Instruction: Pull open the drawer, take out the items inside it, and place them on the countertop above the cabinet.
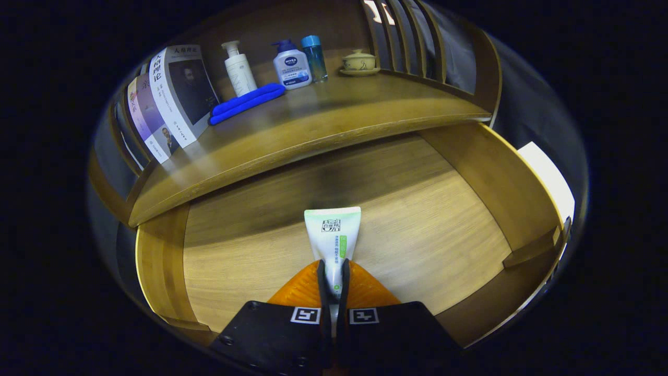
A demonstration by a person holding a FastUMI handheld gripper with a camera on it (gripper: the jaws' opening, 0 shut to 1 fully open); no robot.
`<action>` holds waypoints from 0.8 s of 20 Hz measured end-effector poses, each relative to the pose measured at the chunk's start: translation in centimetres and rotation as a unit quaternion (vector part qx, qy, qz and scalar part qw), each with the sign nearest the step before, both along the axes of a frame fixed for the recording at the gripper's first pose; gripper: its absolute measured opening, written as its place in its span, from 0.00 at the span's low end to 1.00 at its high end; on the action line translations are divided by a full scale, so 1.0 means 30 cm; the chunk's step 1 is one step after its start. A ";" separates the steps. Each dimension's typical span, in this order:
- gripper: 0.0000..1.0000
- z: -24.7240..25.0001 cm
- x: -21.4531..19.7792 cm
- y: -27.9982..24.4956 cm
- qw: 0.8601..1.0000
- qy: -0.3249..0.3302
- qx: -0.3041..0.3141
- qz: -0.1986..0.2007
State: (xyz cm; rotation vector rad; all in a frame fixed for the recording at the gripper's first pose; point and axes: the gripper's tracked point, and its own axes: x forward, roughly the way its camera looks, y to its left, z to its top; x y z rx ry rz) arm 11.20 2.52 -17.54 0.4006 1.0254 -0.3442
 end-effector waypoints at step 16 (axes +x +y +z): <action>0.06 0.250 -0.044 -0.096 0.991 -0.090 0.017 -0.100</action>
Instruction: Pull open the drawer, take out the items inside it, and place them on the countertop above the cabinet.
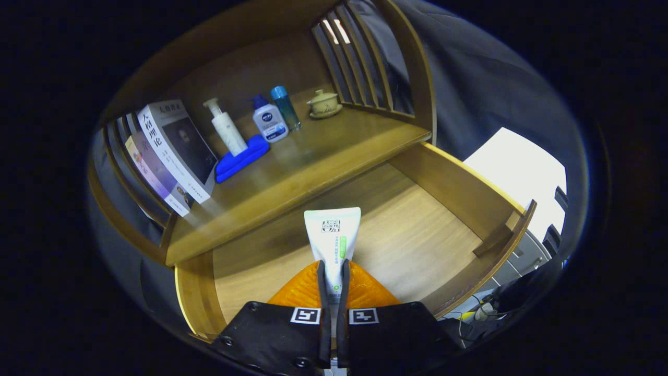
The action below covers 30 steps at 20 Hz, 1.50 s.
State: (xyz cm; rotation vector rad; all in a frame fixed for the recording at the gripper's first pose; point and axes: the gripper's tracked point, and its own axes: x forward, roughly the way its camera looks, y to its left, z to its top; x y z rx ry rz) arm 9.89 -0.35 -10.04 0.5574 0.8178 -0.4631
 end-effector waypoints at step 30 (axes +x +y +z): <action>0.24 0.089 0.633 -0.165 0.977 -0.199 0.005 0.075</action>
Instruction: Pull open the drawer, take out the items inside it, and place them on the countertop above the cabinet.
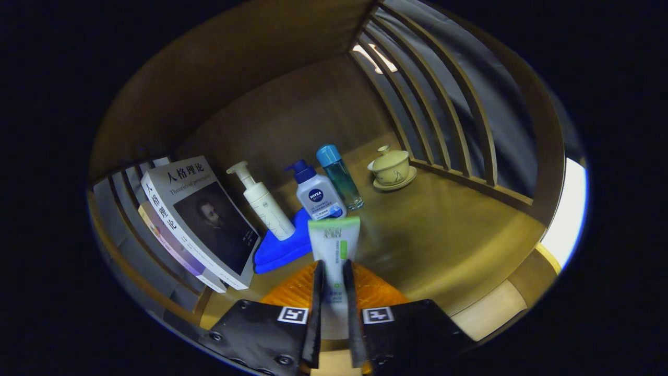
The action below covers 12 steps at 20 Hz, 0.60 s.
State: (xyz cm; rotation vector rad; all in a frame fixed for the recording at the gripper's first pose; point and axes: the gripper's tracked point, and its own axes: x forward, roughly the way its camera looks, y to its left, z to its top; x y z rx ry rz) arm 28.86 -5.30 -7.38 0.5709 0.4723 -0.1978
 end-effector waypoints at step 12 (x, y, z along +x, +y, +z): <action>0.98 0.211 -0.231 0.011 0.992 -0.082 -0.099 0.013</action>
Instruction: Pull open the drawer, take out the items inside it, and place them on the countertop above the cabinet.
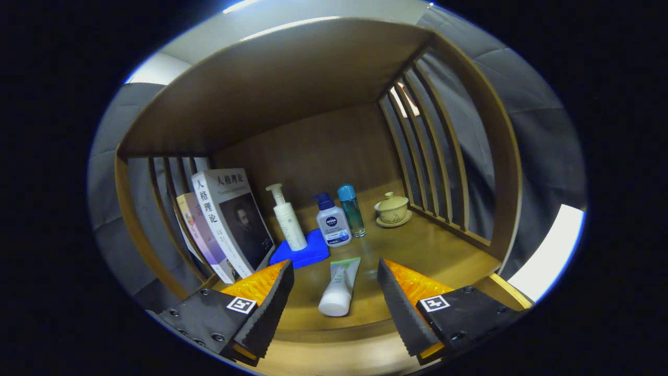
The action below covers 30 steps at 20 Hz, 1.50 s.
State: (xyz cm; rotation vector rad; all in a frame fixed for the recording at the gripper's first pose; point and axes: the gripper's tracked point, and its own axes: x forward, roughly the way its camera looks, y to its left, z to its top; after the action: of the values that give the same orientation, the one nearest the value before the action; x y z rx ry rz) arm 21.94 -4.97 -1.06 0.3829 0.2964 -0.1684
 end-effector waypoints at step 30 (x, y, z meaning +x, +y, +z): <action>0.98 -0.173 -0.684 0.243 0.990 -0.017 -0.132 0.042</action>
State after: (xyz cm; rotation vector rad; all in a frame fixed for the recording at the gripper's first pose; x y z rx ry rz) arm 1.44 2.33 -6.24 0.1099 0.2523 -0.1174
